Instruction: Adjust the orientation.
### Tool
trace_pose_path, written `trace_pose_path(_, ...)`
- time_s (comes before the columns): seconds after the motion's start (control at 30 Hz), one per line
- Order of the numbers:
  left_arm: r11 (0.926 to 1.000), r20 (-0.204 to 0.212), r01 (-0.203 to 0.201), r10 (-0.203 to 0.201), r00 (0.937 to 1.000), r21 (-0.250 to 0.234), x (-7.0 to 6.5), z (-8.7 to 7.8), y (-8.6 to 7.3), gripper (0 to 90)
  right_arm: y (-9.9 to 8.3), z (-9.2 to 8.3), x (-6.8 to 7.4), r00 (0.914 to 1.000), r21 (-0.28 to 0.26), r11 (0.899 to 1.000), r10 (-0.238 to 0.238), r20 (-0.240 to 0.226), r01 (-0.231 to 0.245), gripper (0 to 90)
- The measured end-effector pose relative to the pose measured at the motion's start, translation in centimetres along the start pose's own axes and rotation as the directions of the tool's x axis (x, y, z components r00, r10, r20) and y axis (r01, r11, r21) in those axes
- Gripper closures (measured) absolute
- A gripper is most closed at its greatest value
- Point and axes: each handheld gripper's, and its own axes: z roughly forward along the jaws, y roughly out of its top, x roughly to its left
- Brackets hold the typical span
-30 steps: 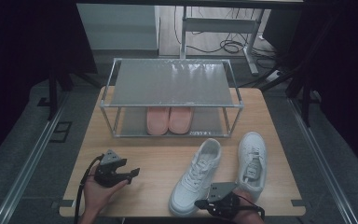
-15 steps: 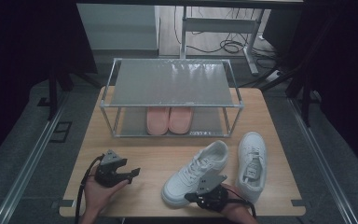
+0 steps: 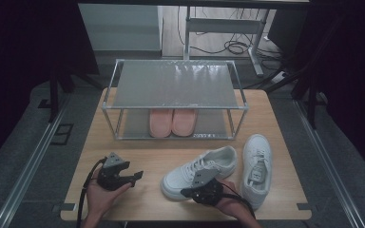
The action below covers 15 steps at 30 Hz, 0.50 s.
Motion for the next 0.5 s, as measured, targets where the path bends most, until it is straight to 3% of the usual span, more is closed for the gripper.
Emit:
trace_pose_path(0.23,1.0,-0.002,-0.007,0.007,1.0,0.005,0.0,0.1,0.0,31.9,0.9,1.1,-0.9,0.9997,-0.011,1.0,0.022,0.011,-0.021,90.0)
trace_pose_path(0.4,1.0,-0.006,-0.005,0.005,1.0,0.008,-0.1,0.2,-0.1,31.9,0.9,1.3,-0.9,0.9997,-0.008,1.0,0.024,0.01,-0.024,90.0)
trace_pose_path(0.5,0.9999,-0.002,-0.011,0.011,0.9999,0.011,-0.1,0.3,-0.1,31.9,1.0,1.1,-0.6,0.9993,0.003,1.0,0.005,0.037,-0.005,90.0)
